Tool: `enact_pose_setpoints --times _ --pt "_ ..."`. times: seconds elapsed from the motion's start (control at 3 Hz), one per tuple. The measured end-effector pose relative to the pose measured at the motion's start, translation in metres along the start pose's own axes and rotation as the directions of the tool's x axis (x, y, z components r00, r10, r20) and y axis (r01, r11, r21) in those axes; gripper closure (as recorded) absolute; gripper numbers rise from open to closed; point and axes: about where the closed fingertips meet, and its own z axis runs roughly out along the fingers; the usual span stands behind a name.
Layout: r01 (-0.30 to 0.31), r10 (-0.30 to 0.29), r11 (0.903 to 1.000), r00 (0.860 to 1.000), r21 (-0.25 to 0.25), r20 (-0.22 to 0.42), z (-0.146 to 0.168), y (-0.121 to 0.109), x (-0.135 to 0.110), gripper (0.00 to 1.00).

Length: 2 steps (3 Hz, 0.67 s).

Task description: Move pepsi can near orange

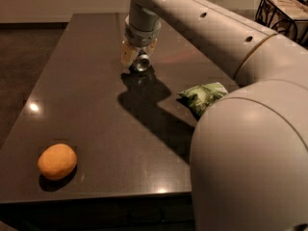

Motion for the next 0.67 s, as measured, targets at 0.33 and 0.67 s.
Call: enact_pose_setpoints --times 0.33,0.67 --pt "0.012 -0.012 0.9999 1.0 0.001 -0.004 -0.001 0.002 -0.001 0.65" --pt "0.076 -0.076 0.9971 0.997 -0.001 -0.005 -0.013 0.012 0.002 0.87"
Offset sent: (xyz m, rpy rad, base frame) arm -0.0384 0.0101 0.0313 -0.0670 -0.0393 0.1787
